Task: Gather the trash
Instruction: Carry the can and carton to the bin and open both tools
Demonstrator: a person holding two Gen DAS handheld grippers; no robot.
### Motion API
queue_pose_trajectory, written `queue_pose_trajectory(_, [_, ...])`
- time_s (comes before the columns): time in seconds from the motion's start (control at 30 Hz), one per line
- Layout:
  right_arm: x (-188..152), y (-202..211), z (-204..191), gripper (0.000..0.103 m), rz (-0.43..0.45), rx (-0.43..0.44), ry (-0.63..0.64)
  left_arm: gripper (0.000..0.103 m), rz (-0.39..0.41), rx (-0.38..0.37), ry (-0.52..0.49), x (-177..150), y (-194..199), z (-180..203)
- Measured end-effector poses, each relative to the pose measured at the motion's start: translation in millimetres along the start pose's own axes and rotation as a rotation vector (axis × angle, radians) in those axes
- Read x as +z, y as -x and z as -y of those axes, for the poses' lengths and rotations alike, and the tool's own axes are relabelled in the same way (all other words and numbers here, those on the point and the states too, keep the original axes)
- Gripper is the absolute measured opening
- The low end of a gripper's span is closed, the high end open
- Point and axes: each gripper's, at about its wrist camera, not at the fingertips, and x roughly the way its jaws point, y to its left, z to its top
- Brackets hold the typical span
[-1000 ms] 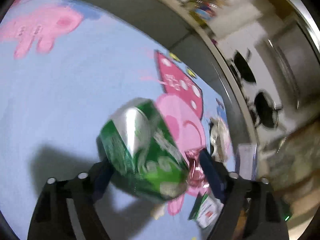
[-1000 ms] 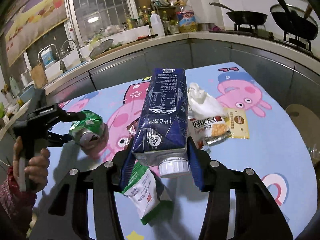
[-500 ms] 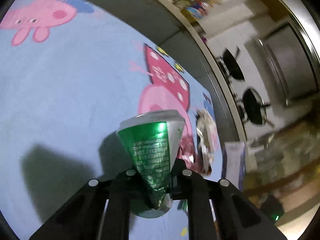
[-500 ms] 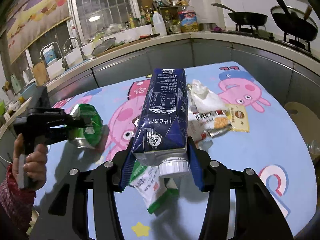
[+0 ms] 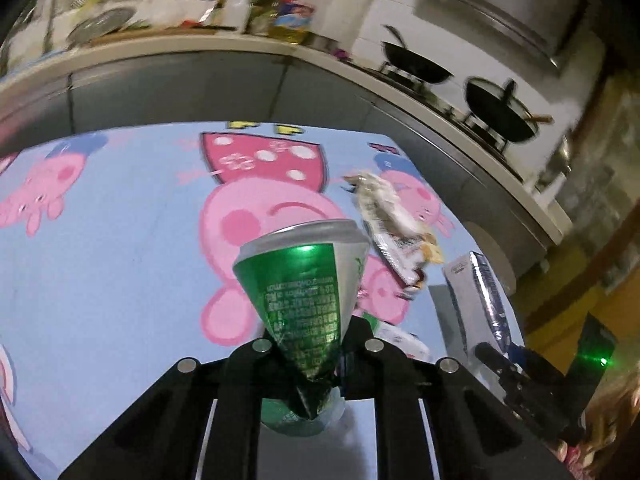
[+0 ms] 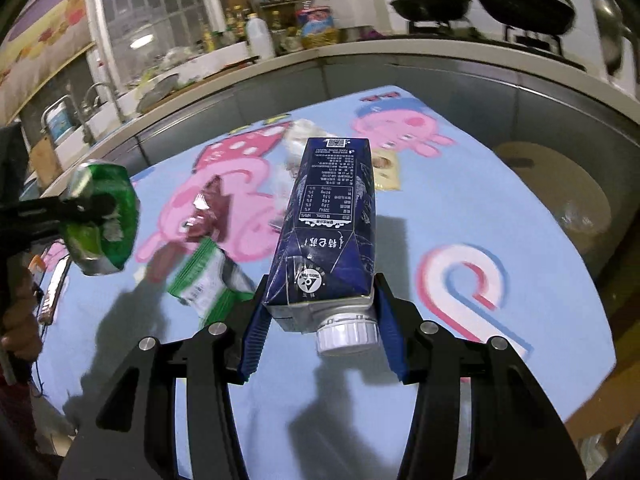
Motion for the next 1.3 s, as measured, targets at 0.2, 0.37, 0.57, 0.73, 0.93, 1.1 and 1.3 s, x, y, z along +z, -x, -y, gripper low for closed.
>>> queue_pose_trajectory(0.2, [-15,9,38,0.048,0.002,-0.04,-0.07,0.014,-0.041,-0.096,-0.146,3,-14,64])
queue_pose_trajectory(0.37, [-19,12,71,0.048,0.02,-0.053,-0.138,0.014,-0.124,-0.201,-0.24,4,-45,119])
queue_pose_trajectory(0.57, [-15,17,110,0.048,0.055,-0.05,-0.232,0.014,-0.233,-0.262,-0.339,2,-96,173])
queue_pose_trajectory(0.73, [3,20,152,0.048,0.093,-0.058,-0.288,0.014,-0.321,-0.325,-0.369,19,-138,213])
queue_pose_trajectory(0.93, [34,8,229,0.048,0.092,-0.063,-0.44,0.014,-0.413,-0.392,-0.404,49,-202,281])
queue_pose_trajectory(1.1, [52,-9,275,0.048,0.077,-0.073,-0.508,0.014,-0.466,-0.396,-0.383,66,-259,327])
queue_pose_trajectory(1.3, [68,-27,304,0.068,0.077,-0.146,-0.509,0.058,-0.447,-0.247,-0.408,70,-303,357])
